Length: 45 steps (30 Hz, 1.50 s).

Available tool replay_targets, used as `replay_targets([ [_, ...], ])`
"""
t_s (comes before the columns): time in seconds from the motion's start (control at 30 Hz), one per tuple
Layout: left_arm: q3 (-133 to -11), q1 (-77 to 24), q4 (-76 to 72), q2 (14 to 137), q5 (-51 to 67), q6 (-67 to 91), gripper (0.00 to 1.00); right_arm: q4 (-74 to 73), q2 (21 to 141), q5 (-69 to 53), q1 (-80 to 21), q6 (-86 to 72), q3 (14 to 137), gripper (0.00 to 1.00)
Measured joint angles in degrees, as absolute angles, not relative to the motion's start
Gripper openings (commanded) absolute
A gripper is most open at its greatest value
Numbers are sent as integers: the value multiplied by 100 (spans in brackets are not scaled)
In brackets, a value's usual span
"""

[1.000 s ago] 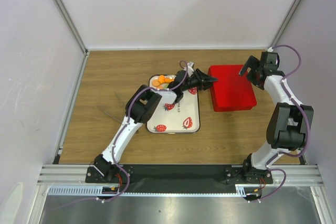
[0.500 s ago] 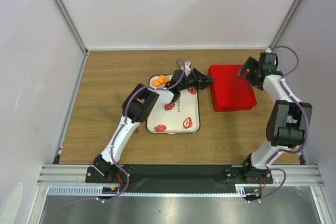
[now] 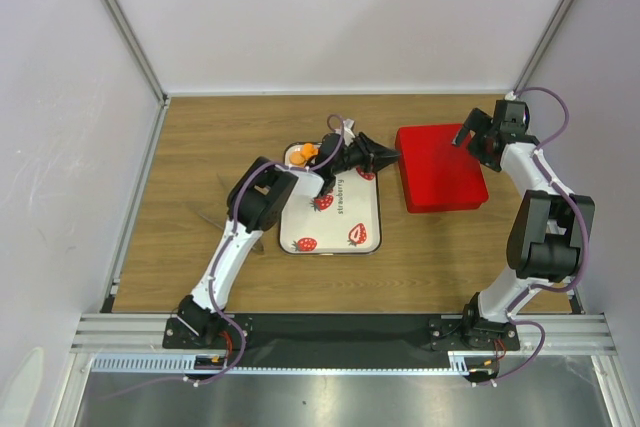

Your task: Pack the cookies

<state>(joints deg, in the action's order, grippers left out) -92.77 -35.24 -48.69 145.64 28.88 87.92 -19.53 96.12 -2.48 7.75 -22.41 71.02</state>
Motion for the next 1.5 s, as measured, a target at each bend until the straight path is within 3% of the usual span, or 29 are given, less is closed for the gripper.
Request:
replay_targets([
  [0.43, -9155, -3468, -4499, 14228, 2923, 8278, 33, -1955, 9612, -246, 775, -2215, 7102, 100],
  [0.83, -9404, -3468, -3109, 13896, 2812, 6910, 39, -2211, 9480, -145, 775, -2226, 7102, 100],
  [1.2, -10241, -3398, -2193, 13900, 2064, 5614, 41, -2617, 7905, 458, 314, -2635, 6672, 100],
  [1.5, -12031, -3288, -2099, 14372, 1232, 5288, 43, -2683, 6890, 711, -432, -3135, 5876, 100],
])
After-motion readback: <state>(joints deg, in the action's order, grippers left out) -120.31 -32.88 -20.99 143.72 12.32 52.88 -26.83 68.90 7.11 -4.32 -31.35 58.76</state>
